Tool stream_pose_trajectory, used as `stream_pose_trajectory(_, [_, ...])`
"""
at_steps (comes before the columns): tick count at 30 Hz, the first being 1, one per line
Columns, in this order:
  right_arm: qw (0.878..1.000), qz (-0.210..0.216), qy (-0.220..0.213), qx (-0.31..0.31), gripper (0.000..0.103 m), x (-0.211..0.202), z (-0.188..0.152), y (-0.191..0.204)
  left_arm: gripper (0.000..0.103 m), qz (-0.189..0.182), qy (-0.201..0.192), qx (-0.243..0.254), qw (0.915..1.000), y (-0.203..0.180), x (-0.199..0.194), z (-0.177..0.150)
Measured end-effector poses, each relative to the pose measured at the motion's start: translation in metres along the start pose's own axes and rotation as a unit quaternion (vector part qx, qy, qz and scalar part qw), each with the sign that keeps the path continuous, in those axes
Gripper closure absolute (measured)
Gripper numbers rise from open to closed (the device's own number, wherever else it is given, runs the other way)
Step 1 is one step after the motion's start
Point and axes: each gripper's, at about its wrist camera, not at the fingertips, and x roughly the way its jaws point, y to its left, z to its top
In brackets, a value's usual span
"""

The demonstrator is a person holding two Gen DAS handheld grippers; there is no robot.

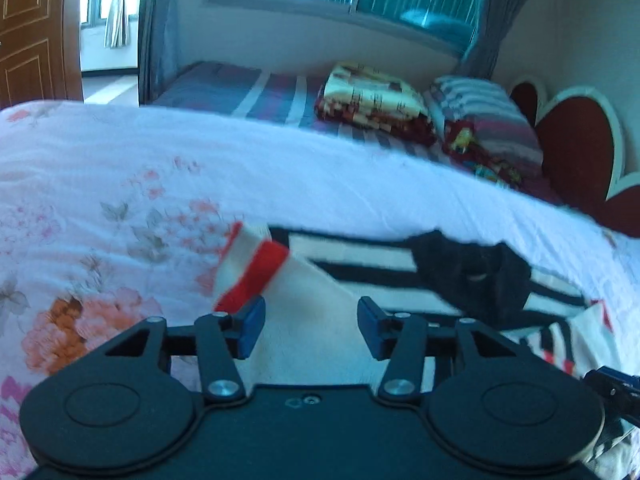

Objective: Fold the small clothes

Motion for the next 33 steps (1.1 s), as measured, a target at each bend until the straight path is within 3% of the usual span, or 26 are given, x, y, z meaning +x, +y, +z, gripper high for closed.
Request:
stream_pose_trajectory(6, [0.999, -0.029, 0.015, -0.008, 0.074, 0.005, -0.008, -0.012, 0.054, 0.037, 0.003, 0.034, 0.9988, -0.008, 0.011, -0.009])
stream_pose_trajectory(9, [1.000, -0.018, 0.007, -0.002, 0.074, -0.010, -0.007, -0.011, 0.054, 0.022, 0.006, 0.023, 0.9995, -0.009, -0.005, -0.011])
stream_pose_trajectory(15, [1.000, 0.016, -0.001, -0.022, 0.074, -0.034, -0.013, 0.013, 0.054, -0.007, 0.001, 0.050, 0.9987, -0.036, -0.040, -0.033])
stream_pose_trajectory(22, [0.998, 0.023, 0.019, -0.052, 0.073, -0.037, -0.034, 0.030, 0.051, -0.029, 0.019, 0.080, 0.9962, -0.073, -0.060, -0.073])
stream_pose_trajectory(27, [0.997, 0.015, 0.031, -0.069, 0.074, -0.038, -0.054, 0.012, 0.047, -0.021, 0.031, 0.084, 0.9958, -0.072, -0.056, -0.095])
stream_pose_trajectory(30, [0.996, -0.015, 0.037, -0.083, 0.074, -0.047, -0.067, -0.007, 0.048, -0.013, 0.029, 0.096, 0.9948, -0.061, -0.063, -0.105])
stream_pose_trajectory(33, [0.997, -0.021, 0.039, -0.062, 0.074, -0.057, -0.078, -0.034, 0.047, 0.004, 0.036, 0.103, 0.9940, -0.051, -0.072, -0.114])
